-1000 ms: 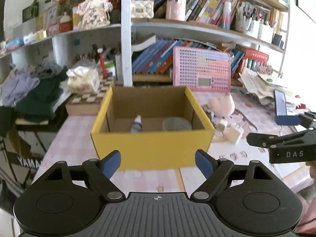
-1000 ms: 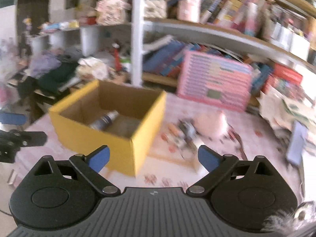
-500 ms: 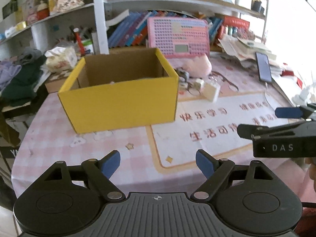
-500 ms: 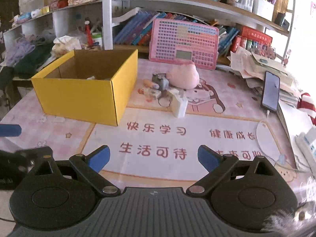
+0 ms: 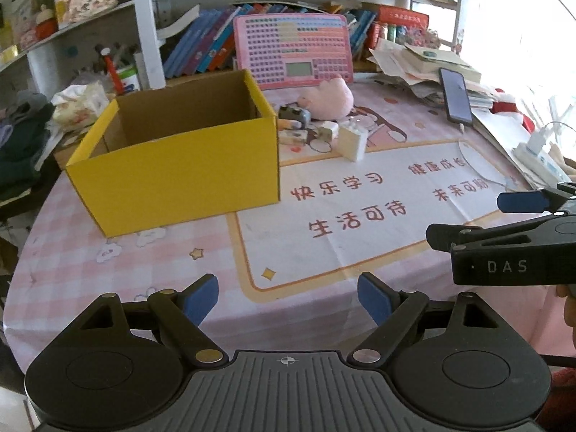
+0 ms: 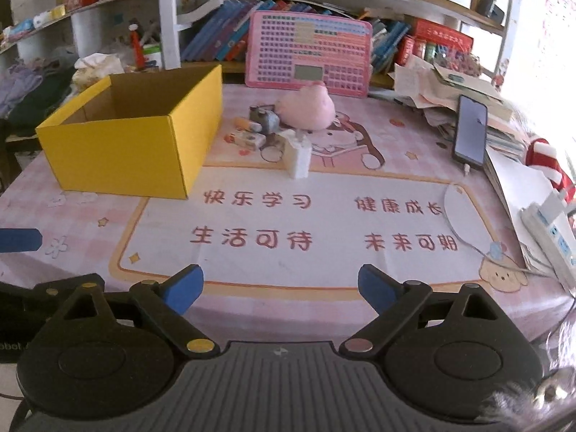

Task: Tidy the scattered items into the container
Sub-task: 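Withdraw both open tools from the box back over the table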

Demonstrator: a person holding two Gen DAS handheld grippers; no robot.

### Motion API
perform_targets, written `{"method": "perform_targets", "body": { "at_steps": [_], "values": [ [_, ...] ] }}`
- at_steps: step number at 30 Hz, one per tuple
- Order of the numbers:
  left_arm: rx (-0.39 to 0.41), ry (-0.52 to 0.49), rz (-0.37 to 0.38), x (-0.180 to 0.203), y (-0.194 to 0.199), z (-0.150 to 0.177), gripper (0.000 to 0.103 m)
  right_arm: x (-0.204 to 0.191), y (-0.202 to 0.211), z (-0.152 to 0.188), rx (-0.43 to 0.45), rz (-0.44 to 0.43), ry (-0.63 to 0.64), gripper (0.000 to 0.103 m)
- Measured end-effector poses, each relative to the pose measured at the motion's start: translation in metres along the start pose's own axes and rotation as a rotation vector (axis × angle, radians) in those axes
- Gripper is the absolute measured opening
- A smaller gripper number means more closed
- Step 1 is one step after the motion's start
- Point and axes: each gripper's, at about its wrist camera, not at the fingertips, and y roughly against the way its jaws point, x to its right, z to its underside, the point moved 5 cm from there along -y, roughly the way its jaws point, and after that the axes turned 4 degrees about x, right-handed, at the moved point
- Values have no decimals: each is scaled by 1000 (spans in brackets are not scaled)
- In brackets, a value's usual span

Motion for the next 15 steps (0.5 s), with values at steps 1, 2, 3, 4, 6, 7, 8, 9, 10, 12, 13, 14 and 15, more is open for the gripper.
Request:
{"method": "perform_targets", "body": {
  "at_steps": [1,2,3,4,6,7,8,9,10,12,13,14,15],
  "values": [
    [-1,-2,3,1,-1,0,87,2,0,1,-2,3,-4,94],
    [-3,-3,7,3,-1,-1,87,3,0,2,-4,6,-7,94],
    [-4,-5,11,5,-2,-1,87,5,1,3,-6,9,-10,94],
    [-5,-7,15,7,-3,-2,87,7,1,3,-6,14,-13,94],
    [-6,-14,25,11,-5,-3,87,10,2,3,-4,22,-18,94],
    [-6,-17,31,13,-6,-3,87,13,3,3,-3,27,-22,94],
    [-6,-21,36,14,-7,-4,87,15,3,3,-3,32,-26,94],
    [-5,-24,41,17,-7,-5,87,17,3,3,-2,37,-30,94],
    [-4,-27,45,19,-8,-6,87,19,3,3,-1,41,-32,94],
    [-1,-32,55,23,-10,-8,87,23,3,3,1,47,-37,94],
    [0,-34,59,24,-11,-9,87,25,3,2,2,49,-40,94],
    [0,-37,62,26,-12,-10,87,27,2,2,3,50,-43,94],
    [2,-40,65,27,-13,-11,87,29,2,2,3,51,-45,94]
  ]
}}
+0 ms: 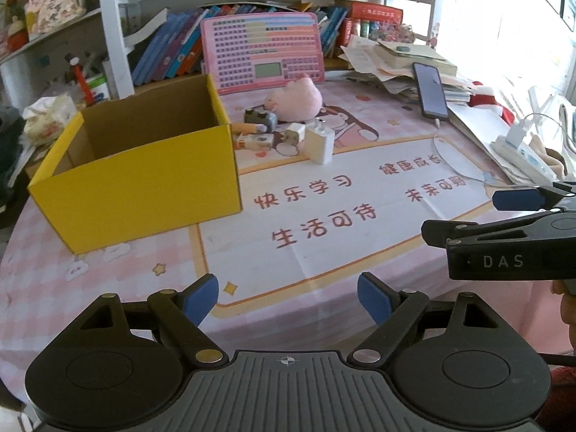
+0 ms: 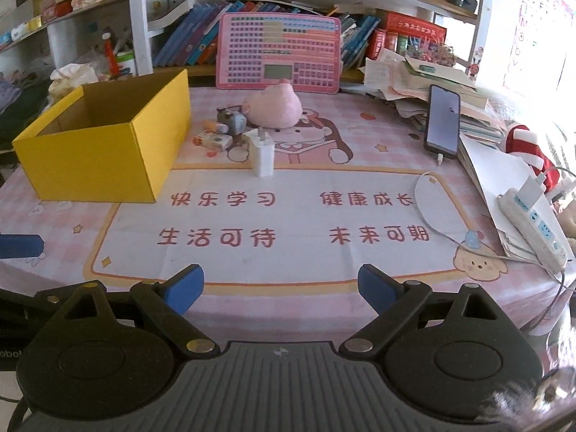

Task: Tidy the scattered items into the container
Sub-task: 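Withdraw both open tools from the box back over the table, then move the left tool to the large white charger while the right tool approaches the small charger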

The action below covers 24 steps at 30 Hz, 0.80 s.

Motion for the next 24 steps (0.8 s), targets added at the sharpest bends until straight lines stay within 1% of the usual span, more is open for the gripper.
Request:
{"method": "perform_targets", "body": {
  "at_steps": [5,13,24],
  "values": [
    [16,-5,16,5,-5,-7,87,7,-4,-5,4,0,-9,92],
    [29,-2,33,9,-15,-17,87,11,-15,-14,1,-14,-7,83],
    [30,-25,46,14,-34,-31,87,14,-35,-28,-6,-36,11,83]
  ]
}}
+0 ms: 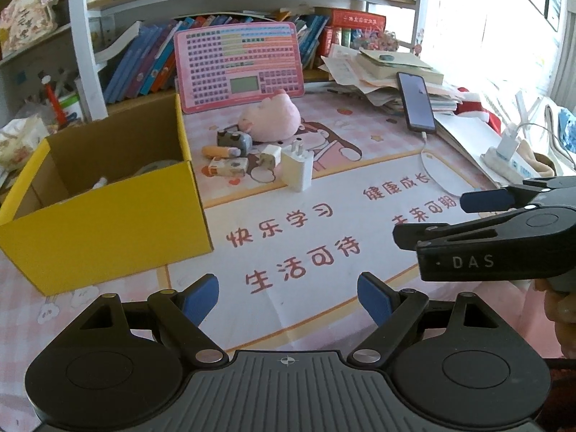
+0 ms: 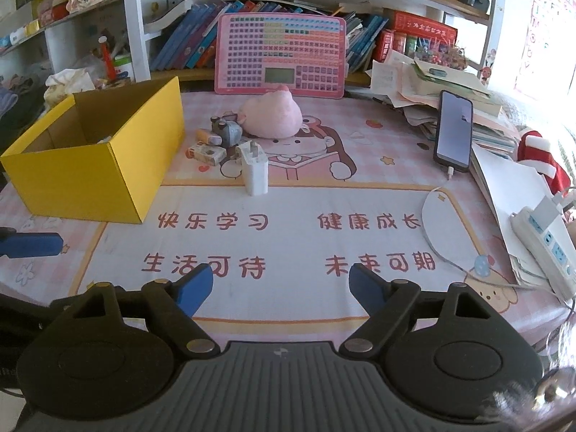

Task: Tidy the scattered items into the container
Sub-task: 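Move the left tool to the large white charger while the right tool approaches the small charger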

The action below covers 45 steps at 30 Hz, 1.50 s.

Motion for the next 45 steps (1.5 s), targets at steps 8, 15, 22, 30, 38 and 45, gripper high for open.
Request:
{"method": "perform_targets", "body": {
  "at_steps": [8,15,22,30,38,45],
  "values": [
    [2,-18,3,5,-14,-11,86,5,-16,-11,1,-21,3,82],
    [-2,-25,1,11,-30,-23,85,15,-33,-24,0,-43,-8,80],
    [-20,-30,-7,14,-55,-38,85,26,-54,-36,-10,-68,-2,80],
    [-36,-30,-45,18,-78,-53,85,36,-76,-50,-15,-129,-4,80],
    [-33,-25,-99,19,-96,-71,85,43,-101,-71,-22,-187,-23,80],
    [-52,10,-120,22,-124,-84,85,48,-125,-90,-33,-239,-11,79]
  ]
}}
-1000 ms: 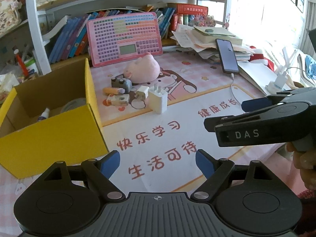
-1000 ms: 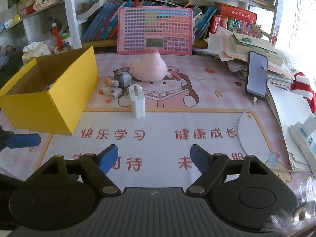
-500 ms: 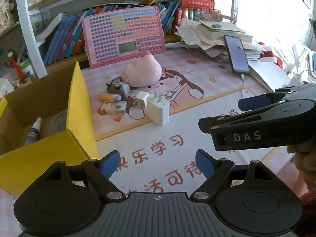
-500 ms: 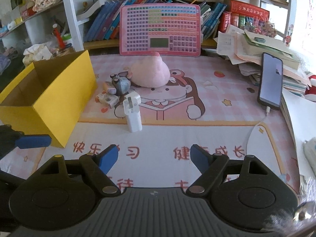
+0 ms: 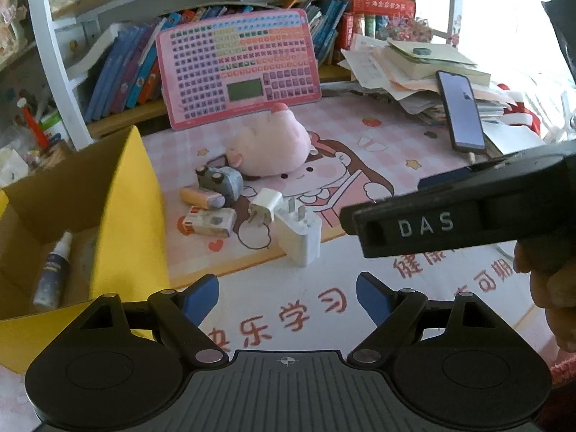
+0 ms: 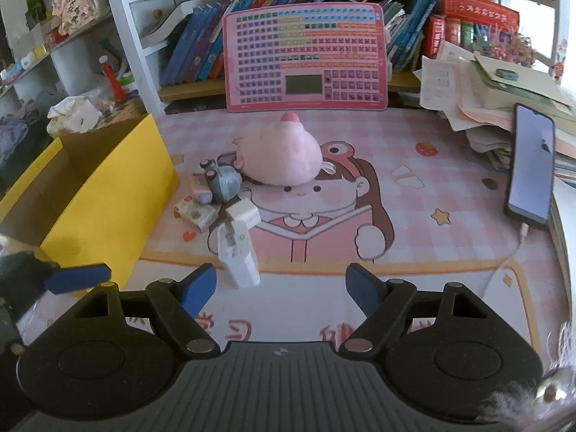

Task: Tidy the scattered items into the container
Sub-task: 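Move the left tool to the large white charger while the right tool approaches the small charger, then close the left tool on the large white charger while the right tool grips the small charger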

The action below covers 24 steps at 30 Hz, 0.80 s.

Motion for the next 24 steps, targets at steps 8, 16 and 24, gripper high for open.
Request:
{"method": "perform_targets", "body": {
  "at_steps": [8,16,24],
  "values": [
    [-34,75,-50,12,-44,-15,76,12,-23,-27,9,-41,60,79],
    [-82,113,-45,6,-72,-17,55,30,-53,-34,-36,-51,35,74],
    [-92,142,-48,2,-97,-20,42,26,-72,-40,-72,-95,38,70]
  ]
}}
